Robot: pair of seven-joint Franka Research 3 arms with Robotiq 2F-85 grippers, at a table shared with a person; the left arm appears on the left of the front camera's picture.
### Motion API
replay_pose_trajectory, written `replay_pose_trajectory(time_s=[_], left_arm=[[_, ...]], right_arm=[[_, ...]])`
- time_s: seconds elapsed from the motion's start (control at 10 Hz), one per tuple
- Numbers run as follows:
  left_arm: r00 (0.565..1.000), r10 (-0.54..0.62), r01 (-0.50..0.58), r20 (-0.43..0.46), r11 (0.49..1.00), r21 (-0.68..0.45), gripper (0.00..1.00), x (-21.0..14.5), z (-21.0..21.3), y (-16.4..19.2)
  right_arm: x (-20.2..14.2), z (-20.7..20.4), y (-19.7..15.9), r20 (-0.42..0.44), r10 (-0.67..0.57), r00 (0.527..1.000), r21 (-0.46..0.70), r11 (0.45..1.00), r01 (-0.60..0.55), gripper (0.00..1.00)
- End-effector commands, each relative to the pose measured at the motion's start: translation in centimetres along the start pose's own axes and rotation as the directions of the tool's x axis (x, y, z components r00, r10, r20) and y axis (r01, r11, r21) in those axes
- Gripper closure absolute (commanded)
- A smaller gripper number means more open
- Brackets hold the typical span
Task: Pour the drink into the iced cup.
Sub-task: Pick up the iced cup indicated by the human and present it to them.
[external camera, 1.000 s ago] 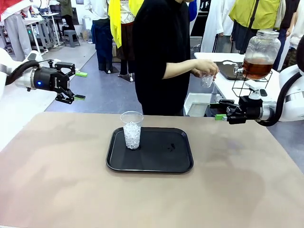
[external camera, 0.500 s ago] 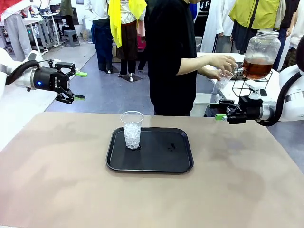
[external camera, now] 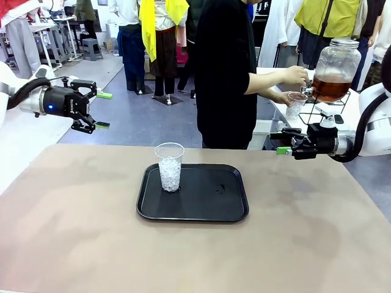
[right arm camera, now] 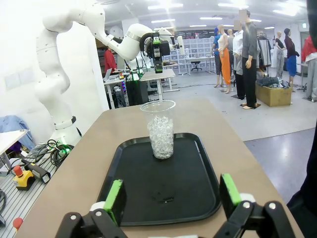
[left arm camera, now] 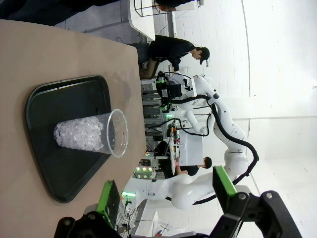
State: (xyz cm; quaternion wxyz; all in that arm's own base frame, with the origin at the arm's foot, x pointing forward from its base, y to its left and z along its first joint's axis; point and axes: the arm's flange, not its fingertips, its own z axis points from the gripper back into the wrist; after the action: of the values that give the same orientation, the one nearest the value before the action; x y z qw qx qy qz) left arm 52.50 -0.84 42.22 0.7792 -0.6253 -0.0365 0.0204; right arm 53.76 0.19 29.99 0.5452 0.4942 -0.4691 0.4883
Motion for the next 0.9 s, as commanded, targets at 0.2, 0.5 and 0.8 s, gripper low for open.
replay_pose_trajectory(time_s=[0.2,0.5,0.8], left_arm=[[1.0,-0.008,0.008,0.004,1.0,-0.006,0.0,-0.03,0.03,-0.17],[1.0,-0.008,0.008,0.004,1.0,-0.006,0.0,-0.03,0.03,-0.17],[1.0,-0.008,0.008,0.004,1.0,-0.006,0.0,-0.03,0.03,-0.17]], right_arm=[[0.21,-0.11,0.26,0.019,-0.001,1.0,-0.002,1.0,0.001,0.0],[0.21,-0.11,0.26,0.019,-0.001,1.0,-0.002,1.0,0.001,0.0],[0.21,-0.11,0.26,0.019,-0.001,1.0,-0.002,1.0,0.001,0.0]])
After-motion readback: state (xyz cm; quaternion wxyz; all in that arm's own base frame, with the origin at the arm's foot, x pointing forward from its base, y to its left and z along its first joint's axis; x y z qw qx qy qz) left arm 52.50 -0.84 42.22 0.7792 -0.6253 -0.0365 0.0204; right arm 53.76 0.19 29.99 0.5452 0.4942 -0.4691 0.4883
